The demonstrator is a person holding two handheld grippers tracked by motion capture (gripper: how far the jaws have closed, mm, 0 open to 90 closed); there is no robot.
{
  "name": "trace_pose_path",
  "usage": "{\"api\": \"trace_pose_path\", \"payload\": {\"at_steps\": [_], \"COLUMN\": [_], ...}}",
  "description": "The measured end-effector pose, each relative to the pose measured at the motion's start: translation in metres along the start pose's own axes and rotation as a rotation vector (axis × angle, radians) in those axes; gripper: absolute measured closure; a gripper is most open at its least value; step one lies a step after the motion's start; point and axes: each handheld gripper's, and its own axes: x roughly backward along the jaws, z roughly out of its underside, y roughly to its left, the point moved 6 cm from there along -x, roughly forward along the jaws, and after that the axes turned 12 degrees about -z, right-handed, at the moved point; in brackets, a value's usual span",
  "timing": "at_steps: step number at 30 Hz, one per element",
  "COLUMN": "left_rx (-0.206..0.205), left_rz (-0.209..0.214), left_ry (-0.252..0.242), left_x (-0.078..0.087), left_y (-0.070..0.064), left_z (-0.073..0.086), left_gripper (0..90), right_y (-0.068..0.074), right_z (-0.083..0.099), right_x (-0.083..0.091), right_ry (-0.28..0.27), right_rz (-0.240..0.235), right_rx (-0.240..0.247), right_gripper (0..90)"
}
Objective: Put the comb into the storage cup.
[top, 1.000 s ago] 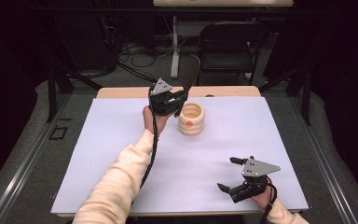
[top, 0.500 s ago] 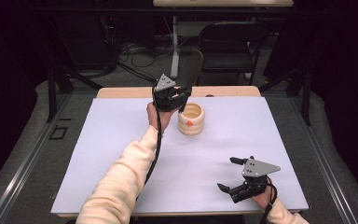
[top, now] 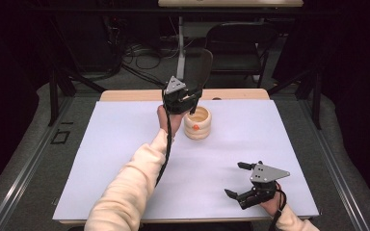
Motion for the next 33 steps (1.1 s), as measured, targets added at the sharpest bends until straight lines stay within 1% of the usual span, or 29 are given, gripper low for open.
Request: {"api": "trace_pose_path", "payload": {"at_steps": [5,9,12,14,15,19,21,22,26,33], "left_rx": [0.009,0.028,0.029,0.036,0.032,0.05,0.048,0.054,0.047,0.054], "left_rz": [0.002,0.012,0.015,0.019,0.021,0.026,0.024,0.028,0.041,0.035], "left_ry": [-0.001,-0.006,-0.004,0.0,0.002,0.003,0.006,0.005,0.003,0.02], "left_x": [-0.004,-0.008,-0.01,-0.011,-0.012,-0.015,-0.016,-0.016,-0.017,-0.02], "left_y": [0.0,-0.001,-0.001,-0.001,0.0,0.001,0.002,0.002,0.001,0.002], "left_z": [0.003,0.006,0.008,0.01,0.011,0.015,0.016,0.017,0.021,0.028], "left_gripper": [72.0,72.0,72.0,72.0,72.0,72.0,72.0,72.0,72.0,72.0], "right_y": [0.0,0.0,0.0,0.0,0.0,0.0,0.0,0.0,0.0,0.0], "right_z": [0.0,0.0,0.0,0.0,0.0,0.0,0.0,0.0,0.0,0.0], "right_x": [0.0,0.0,0.0,0.0,0.0,0.0,0.0,0.0,0.0,0.0], "right_ry": [-0.001,-0.001,-0.001,-0.001,-0.001,0.001,0.001,0.001,-0.001,0.003], "right_rz": [-0.001,-0.002,-0.001,-0.001,-0.002,-0.002,-0.002,-0.002,-0.002,-0.002], "right_rx": [-0.001,0.0,-0.002,-0.001,-0.001,-0.001,0.001,0.0,-0.002,-0.004], "right_gripper": [0.0,0.0,0.0,0.0,0.0,0.0,0.0,0.0,0.0,0.0]}}
